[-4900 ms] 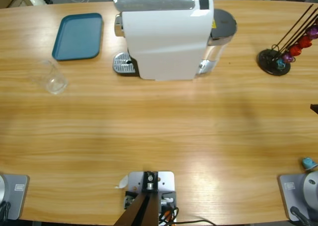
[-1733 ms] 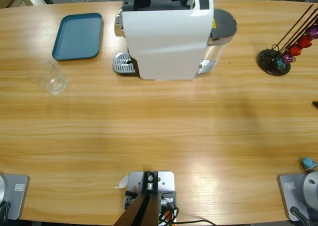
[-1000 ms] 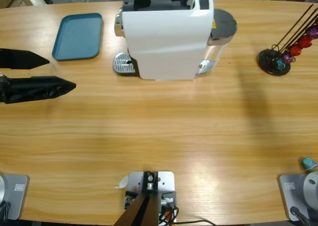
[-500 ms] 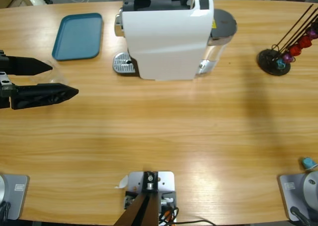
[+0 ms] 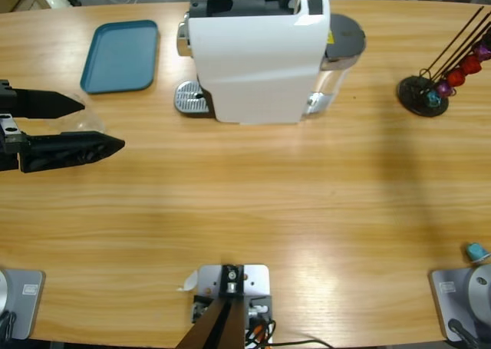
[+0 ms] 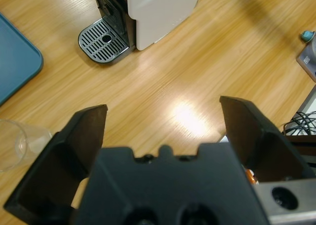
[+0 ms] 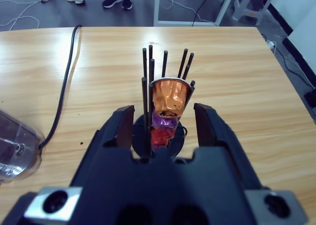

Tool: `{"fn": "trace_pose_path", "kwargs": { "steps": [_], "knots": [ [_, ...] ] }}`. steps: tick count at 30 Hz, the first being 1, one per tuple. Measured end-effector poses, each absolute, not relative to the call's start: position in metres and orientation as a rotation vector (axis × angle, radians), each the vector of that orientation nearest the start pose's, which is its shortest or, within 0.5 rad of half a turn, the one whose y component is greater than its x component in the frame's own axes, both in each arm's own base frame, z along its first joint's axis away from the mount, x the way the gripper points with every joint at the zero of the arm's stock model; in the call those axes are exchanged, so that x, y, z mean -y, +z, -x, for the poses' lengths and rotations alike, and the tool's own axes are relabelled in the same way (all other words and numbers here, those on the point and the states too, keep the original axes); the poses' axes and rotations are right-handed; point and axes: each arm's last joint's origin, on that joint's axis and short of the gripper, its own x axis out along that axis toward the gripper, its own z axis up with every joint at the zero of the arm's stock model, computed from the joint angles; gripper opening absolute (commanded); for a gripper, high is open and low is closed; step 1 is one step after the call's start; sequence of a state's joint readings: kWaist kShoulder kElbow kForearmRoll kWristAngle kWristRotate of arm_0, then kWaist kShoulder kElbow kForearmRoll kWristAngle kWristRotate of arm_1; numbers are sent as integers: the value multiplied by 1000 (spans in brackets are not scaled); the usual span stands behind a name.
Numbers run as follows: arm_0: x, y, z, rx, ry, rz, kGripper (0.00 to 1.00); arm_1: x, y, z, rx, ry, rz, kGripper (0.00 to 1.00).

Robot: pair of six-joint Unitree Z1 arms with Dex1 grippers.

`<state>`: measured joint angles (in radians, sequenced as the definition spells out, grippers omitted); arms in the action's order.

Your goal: Pour coffee

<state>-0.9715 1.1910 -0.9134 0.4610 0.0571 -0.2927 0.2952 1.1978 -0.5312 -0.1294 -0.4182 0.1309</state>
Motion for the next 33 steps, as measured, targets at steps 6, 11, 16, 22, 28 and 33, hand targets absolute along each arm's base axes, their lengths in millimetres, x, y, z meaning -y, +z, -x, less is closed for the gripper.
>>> {"fn": "trace_pose_path", "kwargs": {
  "steps": [6, 11, 16, 22, 28, 33],
  "knots": [
    [151, 342, -104, -786, -765, -112, 1000, -31, 281, -176, -494, -161, 58, 513],
    [151, 342, -104, -788, -766, -109, 1000, -31, 281, -177, -489, -162, 55, 509],
    [153, 342, -102, -789, -777, -100, 1000, -30, 282, -178, -479, -169, 39, 508],
    [155, 341, -99, -788, -789, -90, 1000, -30, 280, -178, -476, -174, 20, 503],
    [159, 340, -99, -787, -797, -82, 1000, -31, 281, -179, -468, -166, 6, 384],
    [158, 336, -99, -799, -792, -82, 1000, -31, 281, -179, -469, -165, 6, 384]
  ]
}}
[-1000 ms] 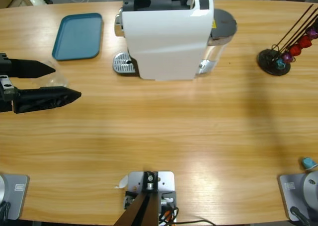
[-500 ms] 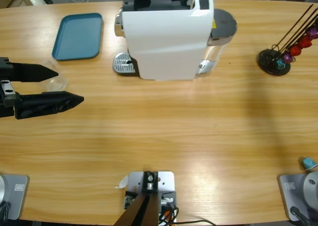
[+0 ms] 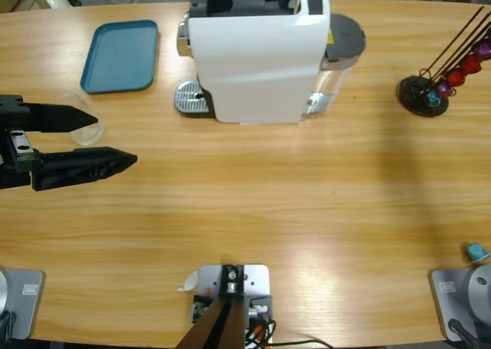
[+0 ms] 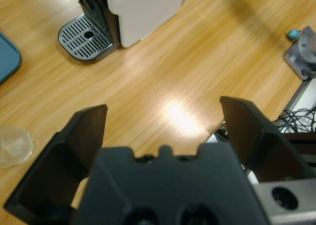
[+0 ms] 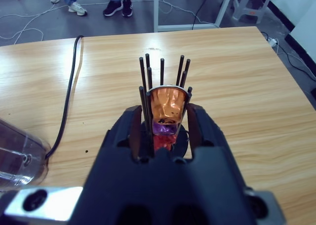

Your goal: Pour coffee

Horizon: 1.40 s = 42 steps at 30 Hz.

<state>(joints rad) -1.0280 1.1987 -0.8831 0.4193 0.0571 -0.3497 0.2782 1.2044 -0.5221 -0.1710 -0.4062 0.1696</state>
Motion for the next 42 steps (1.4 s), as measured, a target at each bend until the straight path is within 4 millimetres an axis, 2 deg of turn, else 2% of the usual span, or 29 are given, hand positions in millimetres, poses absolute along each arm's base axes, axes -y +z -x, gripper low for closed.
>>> {"fn": "trace_pose_path", "kwargs": {
  "steps": [13, 14, 16, 37, 39, 42],
  "knots": [
    [157, 332, -98, -810, -788, -89, 1000, -31, 278, -182, -485, -167, 11, 375],
    [157, 332, -98, -811, -788, -90, 1000, -32, 277, -182, -486, -167, 12, 366],
    [157, 331, -98, -812, -787, -90, 1000, -32, 277, -182, -488, -168, 13, 260],
    [156, 329, -97, -820, -784, -90, 1000, -32, 277, -183, -488, -168, 14, 255],
    [156, 329, -97, -820, -786, -91, 1000, -32, 277, -183, -488, -168, 14, 144],
    [157, 328, -96, -820, -788, -90, 1000, -32, 277, -183, -487, -172, 15, 140]
  ]
}}
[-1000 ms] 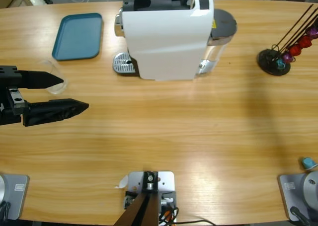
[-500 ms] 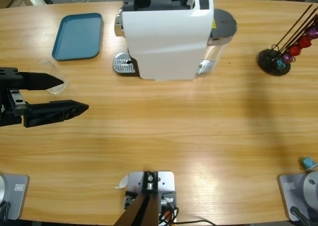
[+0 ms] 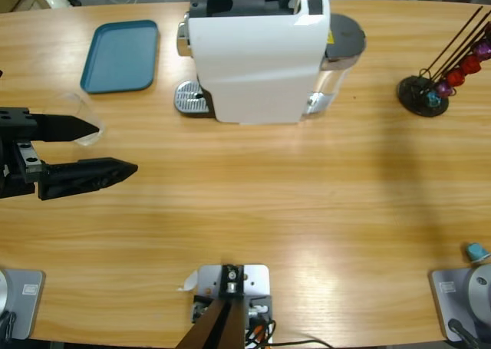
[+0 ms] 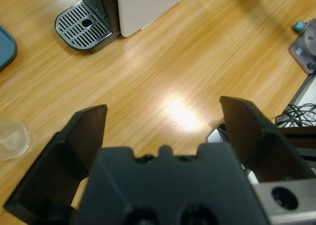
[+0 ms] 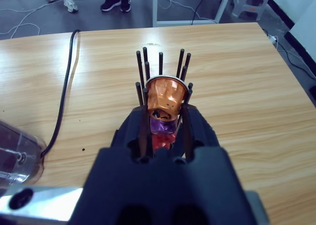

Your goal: Pour coffee

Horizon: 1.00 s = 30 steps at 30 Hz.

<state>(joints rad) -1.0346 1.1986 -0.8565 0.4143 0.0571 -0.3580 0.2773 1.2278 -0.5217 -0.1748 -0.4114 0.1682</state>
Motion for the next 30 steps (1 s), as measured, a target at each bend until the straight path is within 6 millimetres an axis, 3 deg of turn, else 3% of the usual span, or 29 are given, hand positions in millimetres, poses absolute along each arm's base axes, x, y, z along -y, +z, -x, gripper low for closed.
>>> {"fn": "trace_pose_path", "kwargs": {
  "steps": [3, 4, 5, 30],
  "knots": [
    [157, 327, -96, -823, -790, -90, 1000, -31, 277, -183, -486, -180, 17, 117],
    [157, 327, -95, -824, -790, -91, 1000, -31, 277, -183, -486, -182, 18, 26],
    [157, 327, -95, -825, -790, -91, 1000, -31, 277, -183, -486, -184, 20, 0],
    [156, 323, -94, -836, -791, -97, 996, -30, 276, -182, -486, -201, 30, 0]
  ]
}}
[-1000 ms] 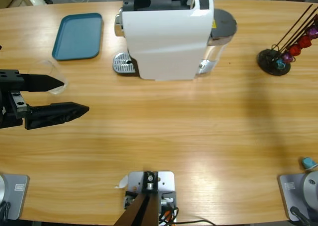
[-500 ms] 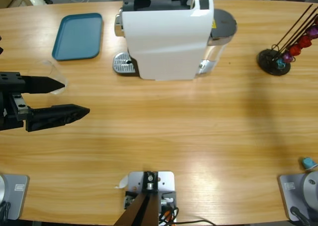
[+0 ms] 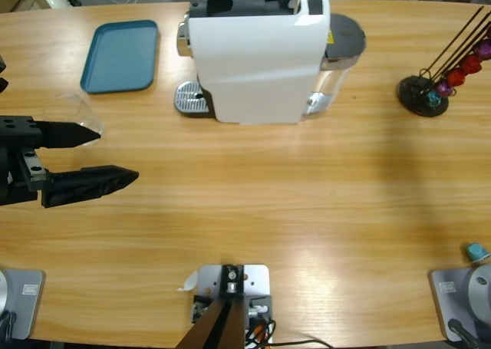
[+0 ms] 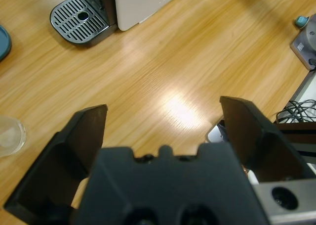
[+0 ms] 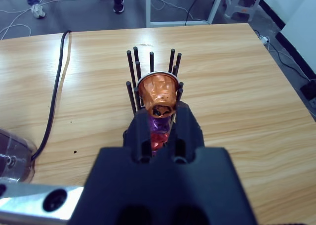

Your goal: Pour coffee

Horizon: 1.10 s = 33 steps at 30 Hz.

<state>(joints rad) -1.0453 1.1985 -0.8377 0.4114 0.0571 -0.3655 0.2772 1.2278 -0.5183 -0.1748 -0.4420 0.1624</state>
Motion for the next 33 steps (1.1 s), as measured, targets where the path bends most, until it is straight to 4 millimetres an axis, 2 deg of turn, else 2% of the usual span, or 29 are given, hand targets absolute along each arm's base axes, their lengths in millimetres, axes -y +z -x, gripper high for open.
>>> {"fn": "trace_pose_path", "kwargs": {
  "steps": [21, 33],
  "knots": [
    [154, 318, -91, -850, -789, -94, 993, -29, 277, -182, -472, -218, 49, 0],
    [154, 318, -91, -849, -788, -90, 991, -30, 294, -171, -391, -195, 54, 0]
  ]
}}
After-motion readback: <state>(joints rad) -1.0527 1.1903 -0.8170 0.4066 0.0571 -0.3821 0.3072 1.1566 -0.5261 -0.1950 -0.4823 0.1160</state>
